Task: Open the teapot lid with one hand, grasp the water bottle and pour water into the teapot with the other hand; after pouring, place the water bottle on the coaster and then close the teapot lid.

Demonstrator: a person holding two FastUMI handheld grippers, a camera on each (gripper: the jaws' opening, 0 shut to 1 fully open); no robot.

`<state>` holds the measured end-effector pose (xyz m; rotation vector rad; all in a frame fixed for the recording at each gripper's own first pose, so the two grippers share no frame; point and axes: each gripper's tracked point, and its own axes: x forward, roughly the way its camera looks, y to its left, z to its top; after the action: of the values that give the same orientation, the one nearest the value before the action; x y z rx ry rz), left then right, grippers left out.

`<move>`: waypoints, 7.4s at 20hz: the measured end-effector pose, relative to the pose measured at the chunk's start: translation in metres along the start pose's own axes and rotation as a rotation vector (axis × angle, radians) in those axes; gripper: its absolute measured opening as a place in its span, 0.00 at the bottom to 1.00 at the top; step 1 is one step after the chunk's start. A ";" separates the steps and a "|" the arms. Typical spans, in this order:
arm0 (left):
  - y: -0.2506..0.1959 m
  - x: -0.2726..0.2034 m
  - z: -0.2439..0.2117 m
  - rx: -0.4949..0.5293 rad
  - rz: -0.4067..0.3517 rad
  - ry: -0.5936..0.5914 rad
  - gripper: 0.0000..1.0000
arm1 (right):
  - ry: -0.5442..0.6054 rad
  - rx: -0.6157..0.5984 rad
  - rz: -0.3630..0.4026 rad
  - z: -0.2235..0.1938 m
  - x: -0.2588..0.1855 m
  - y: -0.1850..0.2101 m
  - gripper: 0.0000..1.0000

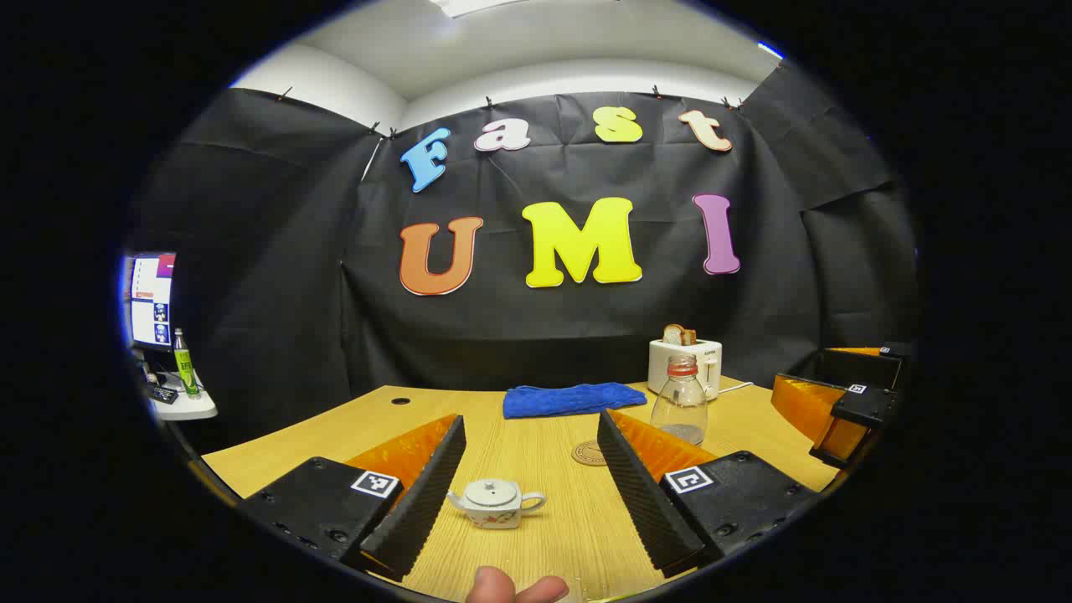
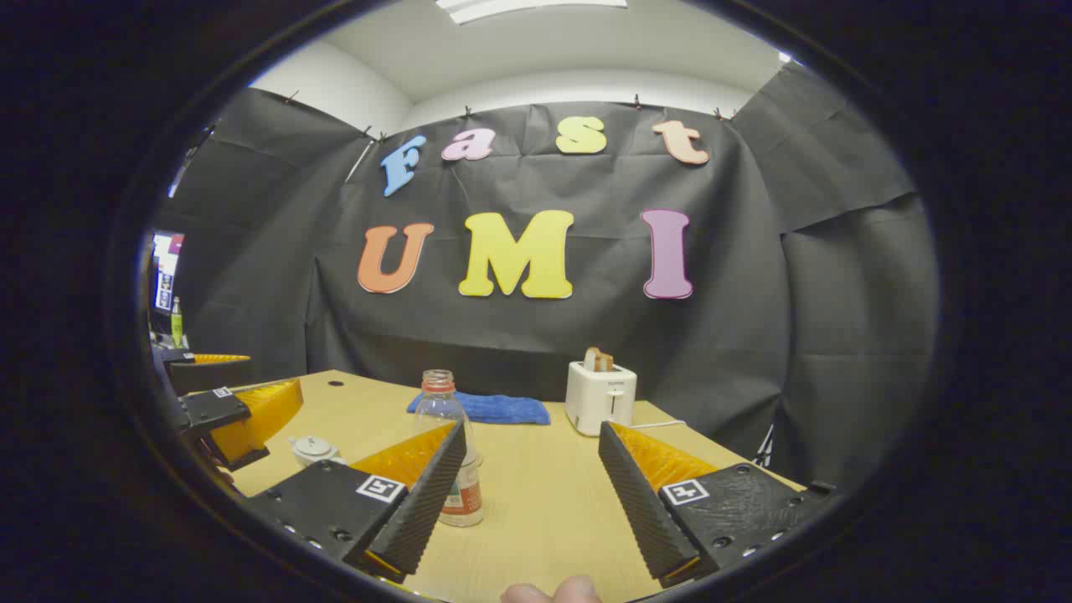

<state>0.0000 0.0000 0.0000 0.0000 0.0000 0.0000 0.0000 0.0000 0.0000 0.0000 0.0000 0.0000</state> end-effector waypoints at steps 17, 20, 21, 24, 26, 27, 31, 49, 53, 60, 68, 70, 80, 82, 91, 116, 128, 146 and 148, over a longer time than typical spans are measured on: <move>0.011 0.006 -0.014 -0.010 0.027 0.043 0.99 | 0.009 0.015 0.005 -0.006 0.009 0.007 0.99; 0.013 0.007 -0.017 -0.020 0.037 0.050 0.99 | 0.009 0.023 0.008 -0.005 0.010 0.007 0.95; 0.015 0.008 -0.019 -0.029 0.044 0.053 0.99 | 0.010 0.029 0.012 -0.007 0.011 0.008 0.99; 0.022 0.010 -0.027 -0.043 0.045 0.075 0.99 | 0.024 0.020 0.025 -0.014 0.012 0.013 0.95; 0.027 0.011 -0.033 -0.028 0.053 0.088 0.99 | 0.032 0.027 0.022 -0.017 0.014 0.011 0.99; 0.028 0.014 -0.037 -0.024 0.052 0.096 0.99 | 0.035 0.030 0.020 -0.018 0.015 0.009 0.95; 0.029 0.024 -0.054 -0.010 0.039 0.147 0.98 | 0.054 0.026 0.009 -0.025 0.017 0.004 0.99; 0.035 0.059 -0.118 -0.018 0.006 0.379 0.53 | 0.070 -0.021 -0.051 -0.042 0.032 -0.018 0.99; 0.040 0.065 -0.118 0.004 0.026 0.368 0.34 | 0.096 -0.009 -0.023 -0.051 0.035 -0.012 0.99; 0.038 0.067 -0.113 -0.007 0.010 0.346 0.06 | 0.153 0.016 0.103 -0.066 0.036 0.017 0.99; 0.049 0.054 -0.083 -0.043 0.004 0.284 0.03 | 0.215 0.027 0.217 -0.088 0.047 0.059 0.99; 0.057 0.047 -0.073 -0.045 0.009 0.256 0.03 | 0.243 0.014 0.239 -0.099 0.053 0.070 0.96; 0.087 0.022 -0.058 -0.073 0.050 0.214 0.04 | 0.297 0.041 0.235 -0.119 0.083 0.090 0.85; 0.085 0.021 -0.061 -0.089 0.034 0.222 0.03 | 0.294 0.028 0.232 -0.117 0.085 0.093 0.77; 0.084 0.012 -0.055 -0.119 -0.030 0.205 0.04 | 0.257 -0.230 0.231 -0.098 0.083 0.102 0.73; 0.134 0.001 -0.069 -0.108 -0.010 0.211 0.03 | -0.008 -1.454 0.171 -0.081 0.135 0.126 0.73; 0.140 0.000 -0.080 -0.088 -0.018 0.240 0.03 | -0.085 -1.599 0.202 -0.078 0.137 0.146 0.73; 0.148 -0.005 -0.081 -0.096 -0.018 0.242 0.04 | -0.237 -1.786 0.146 -0.048 0.140 0.167 0.72; 0.148 -0.004 -0.082 -0.097 -0.019 0.242 0.03 | -0.249 -1.805 0.142 -0.046 0.140 0.169 0.72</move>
<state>-0.0039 0.1477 -0.0815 -0.0973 0.2417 -0.0185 0.1400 0.1689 -0.0458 -1.8050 -0.2494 0.1419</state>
